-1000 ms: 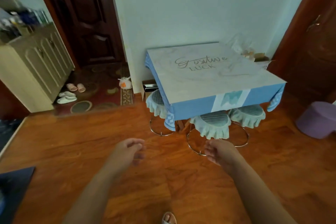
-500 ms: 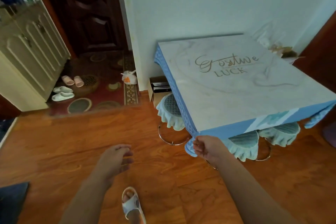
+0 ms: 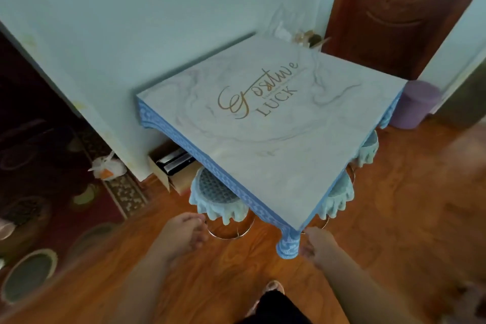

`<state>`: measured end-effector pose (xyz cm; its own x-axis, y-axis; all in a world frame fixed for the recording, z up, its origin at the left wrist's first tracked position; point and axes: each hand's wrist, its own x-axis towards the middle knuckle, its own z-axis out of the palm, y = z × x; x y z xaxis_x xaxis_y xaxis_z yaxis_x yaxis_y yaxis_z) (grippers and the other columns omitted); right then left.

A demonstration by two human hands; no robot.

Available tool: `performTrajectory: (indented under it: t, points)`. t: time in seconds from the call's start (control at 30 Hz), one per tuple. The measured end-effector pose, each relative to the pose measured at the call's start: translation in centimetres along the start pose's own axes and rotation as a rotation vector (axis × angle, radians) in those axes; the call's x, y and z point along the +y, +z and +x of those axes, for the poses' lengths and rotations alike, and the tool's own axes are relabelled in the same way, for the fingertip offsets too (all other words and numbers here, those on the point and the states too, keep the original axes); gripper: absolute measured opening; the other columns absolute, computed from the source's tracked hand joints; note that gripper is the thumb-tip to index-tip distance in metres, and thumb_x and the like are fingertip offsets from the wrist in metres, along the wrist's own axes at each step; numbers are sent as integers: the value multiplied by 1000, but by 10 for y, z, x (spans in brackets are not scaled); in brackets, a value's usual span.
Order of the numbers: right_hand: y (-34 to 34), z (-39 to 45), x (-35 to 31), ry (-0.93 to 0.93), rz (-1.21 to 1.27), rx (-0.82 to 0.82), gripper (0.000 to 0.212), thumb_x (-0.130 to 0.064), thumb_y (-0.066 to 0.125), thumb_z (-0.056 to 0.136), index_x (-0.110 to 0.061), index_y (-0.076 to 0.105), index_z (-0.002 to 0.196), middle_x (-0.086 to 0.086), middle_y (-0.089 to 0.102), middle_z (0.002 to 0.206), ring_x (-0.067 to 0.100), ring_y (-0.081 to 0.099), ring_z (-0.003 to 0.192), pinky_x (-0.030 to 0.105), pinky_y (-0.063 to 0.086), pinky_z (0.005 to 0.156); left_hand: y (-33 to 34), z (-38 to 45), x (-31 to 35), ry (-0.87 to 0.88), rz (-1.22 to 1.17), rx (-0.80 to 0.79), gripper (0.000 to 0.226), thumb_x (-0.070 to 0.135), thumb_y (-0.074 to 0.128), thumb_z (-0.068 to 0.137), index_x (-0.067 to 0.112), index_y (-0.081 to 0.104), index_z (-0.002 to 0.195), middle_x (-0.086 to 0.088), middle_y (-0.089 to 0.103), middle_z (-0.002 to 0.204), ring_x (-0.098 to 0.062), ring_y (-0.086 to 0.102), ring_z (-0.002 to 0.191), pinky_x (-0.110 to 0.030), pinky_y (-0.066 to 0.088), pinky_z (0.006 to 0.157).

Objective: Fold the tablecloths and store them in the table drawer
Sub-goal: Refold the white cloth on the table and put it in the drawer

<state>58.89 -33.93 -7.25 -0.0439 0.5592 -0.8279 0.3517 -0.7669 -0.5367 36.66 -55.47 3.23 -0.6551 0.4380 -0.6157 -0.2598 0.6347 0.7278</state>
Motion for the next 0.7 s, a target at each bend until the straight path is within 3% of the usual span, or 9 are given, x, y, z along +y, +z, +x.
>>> performTrajectory:
  t: [0.07, 0.2, 0.27, 0.33, 0.43, 0.53, 0.57, 0.63, 0.7]
  points:
    - [15, 12, -8, 22, 105, -36, 27, -6, 55, 94, -7, 48, 121, 13, 52, 103, 23, 55, 75, 33, 58, 50, -3, 25, 13, 10, 21, -35, 18, 13, 51, 104, 11, 69, 108, -14, 75, 100, -34, 73, 95, -44, 60, 81]
    - [38, 21, -33, 74, 235, 132, 28, -1, 62, 91, 2, 54, 117, 16, 54, 91, 32, 57, 78, 48, 58, 86, -4, 65, 30, -25, -11, -82, 18, 14, 51, 104, 9, 68, 110, -15, 75, 101, -28, 72, 86, -32, 56, 64]
    - [42, 24, -36, 88, 307, 159, 22, -1, 64, 90, 2, 57, 110, 16, 57, 86, 30, 58, 72, 43, 61, 72, -3, 83, 35, -32, -17, -107, 18, 13, 52, 104, 9, 68, 111, -15, 75, 101, -27, 73, 85, -33, 58, 66]
    - [44, 25, -41, 80, 389, 152, 18, -8, 67, 91, 2, 60, 105, 17, 63, 83, 28, 61, 68, 36, 56, 53, 0, 99, 41, -35, -41, -120, 18, 14, 53, 103, 9, 69, 111, -15, 74, 104, -28, 74, 91, -42, 62, 82]
    - [51, 20, -54, 130, 447, 91, 15, -18, 62, 97, -4, 58, 103, 16, 66, 82, 27, 63, 66, 35, 54, 53, 5, 118, 45, -73, -60, -173, 17, 14, 53, 103, 10, 68, 112, -14, 74, 104, -31, 74, 96, -50, 58, 94]
    - [53, 18, -72, 104, 489, 140, 22, -9, 59, 96, -3, 56, 117, 20, 65, 104, 35, 65, 86, 43, 57, 62, 13, 128, 49, -83, 33, -291, 20, 15, 54, 103, 9, 62, 121, -14, 72, 106, -28, 73, 93, -40, 58, 83]
    - [51, 15, -83, 53, 523, 159, 25, -6, 59, 95, -3, 56, 120, 20, 64, 108, 35, 64, 89, 41, 58, 59, 16, 133, 54, -68, 55, -318, 27, 13, 56, 102, 9, 57, 129, -15, 70, 108, -26, 71, 89, -36, 56, 77]
    - [47, -3, -110, -100, 587, 196, 24, -3, 59, 96, 1, 55, 119, 19, 63, 104, 30, 63, 85, 37, 60, 51, 21, 148, 65, 39, 130, -266, 62, 8, 64, 96, 13, 36, 151, -17, 60, 128, -21, 65, 91, -31, 53, 72]
    - [45, -31, -133, -229, 606, 227, 18, -3, 59, 97, 3, 55, 114, 17, 62, 96, 27, 62, 80, 38, 62, 56, 24, 162, 76, 255, 375, -97, 97, 15, 75, 90, 21, 11, 162, -17, 28, 159, -28, 51, 128, -37, 51, 94]
